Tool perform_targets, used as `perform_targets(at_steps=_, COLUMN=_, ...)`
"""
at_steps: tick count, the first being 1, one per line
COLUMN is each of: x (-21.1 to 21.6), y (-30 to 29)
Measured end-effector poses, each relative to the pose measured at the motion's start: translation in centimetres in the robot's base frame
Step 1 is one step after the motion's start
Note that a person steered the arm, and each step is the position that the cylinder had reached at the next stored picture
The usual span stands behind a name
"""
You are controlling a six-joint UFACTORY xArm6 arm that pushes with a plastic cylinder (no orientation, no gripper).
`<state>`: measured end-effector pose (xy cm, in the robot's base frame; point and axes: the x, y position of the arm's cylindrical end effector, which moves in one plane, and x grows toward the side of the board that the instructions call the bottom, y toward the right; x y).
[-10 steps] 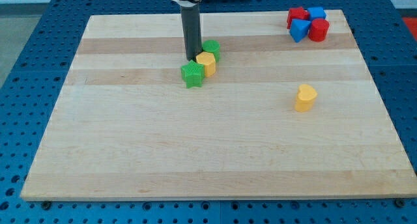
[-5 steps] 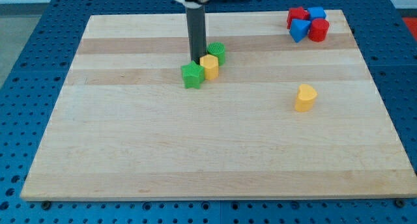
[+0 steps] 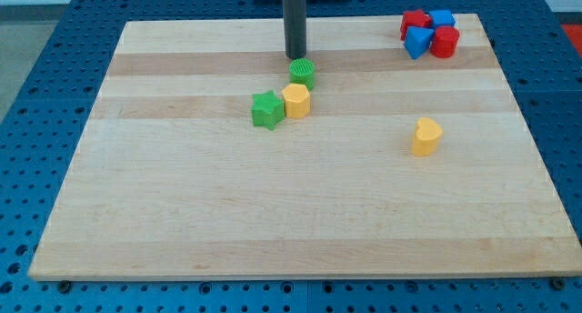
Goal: Place the yellow hexagon and green blocks at the center of the board
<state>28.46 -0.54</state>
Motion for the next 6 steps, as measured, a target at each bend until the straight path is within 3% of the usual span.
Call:
perform_targets(at_steps=2, x=5.9, y=0.3)
perform_targets(at_steps=3, x=6.0, y=0.7)
perform_targets(at_steps=5, x=5.4, y=13.1)
perform_targets(at_steps=6, x=7.9, y=21.7)
